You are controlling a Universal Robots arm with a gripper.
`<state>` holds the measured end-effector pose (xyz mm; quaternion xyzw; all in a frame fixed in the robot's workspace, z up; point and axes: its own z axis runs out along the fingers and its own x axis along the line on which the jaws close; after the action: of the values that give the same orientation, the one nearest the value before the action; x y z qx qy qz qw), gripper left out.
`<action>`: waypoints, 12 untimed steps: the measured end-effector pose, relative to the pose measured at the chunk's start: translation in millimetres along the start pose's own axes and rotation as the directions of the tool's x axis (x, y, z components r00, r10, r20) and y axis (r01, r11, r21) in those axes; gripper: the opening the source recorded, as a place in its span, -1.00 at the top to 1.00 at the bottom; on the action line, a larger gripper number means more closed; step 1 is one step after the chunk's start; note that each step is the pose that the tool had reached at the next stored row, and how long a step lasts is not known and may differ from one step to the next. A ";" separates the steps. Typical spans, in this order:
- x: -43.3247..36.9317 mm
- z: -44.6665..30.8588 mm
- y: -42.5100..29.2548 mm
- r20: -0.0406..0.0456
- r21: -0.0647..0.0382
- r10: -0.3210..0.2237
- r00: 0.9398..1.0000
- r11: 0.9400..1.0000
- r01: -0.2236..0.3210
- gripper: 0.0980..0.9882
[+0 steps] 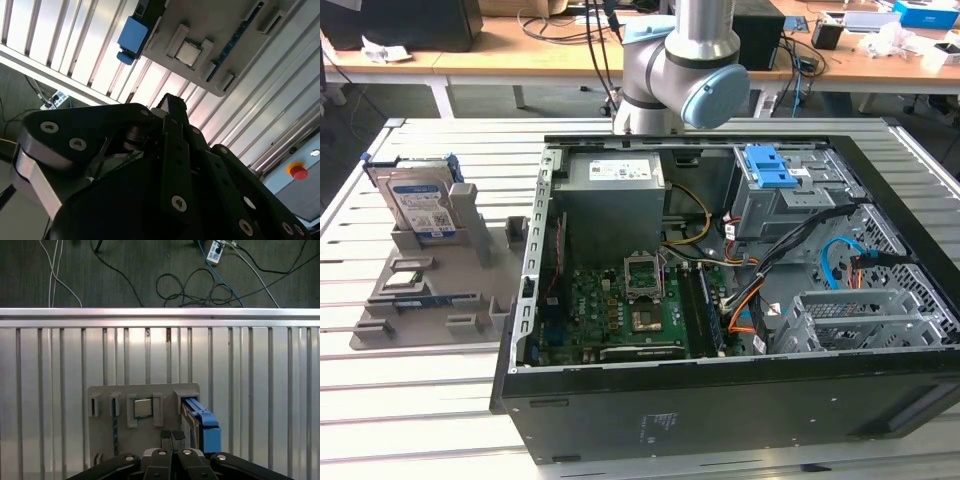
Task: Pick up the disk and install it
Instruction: 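Pick up the disk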
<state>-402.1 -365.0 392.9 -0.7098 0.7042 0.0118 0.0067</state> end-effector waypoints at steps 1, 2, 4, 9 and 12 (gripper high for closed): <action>0.0 0.0 0.0 0.000 -0.001 -0.020 1.000 1.000 0.020 0.98; 0.0 0.0 0.0 0.000 -0.001 -0.035 0.999 0.999 0.035 0.98; 0.0 0.0 0.0 0.000 -0.001 -0.044 0.999 0.999 0.044 0.98; 0.0 0.0 0.0 0.000 -0.001 -0.044 0.999 0.999 0.044 0.98; 0.0 0.0 0.0 0.000 -0.001 -0.044 0.999 0.999 0.044 0.84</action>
<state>-402.1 -365.0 392.9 -0.7252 0.6884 0.0119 0.0064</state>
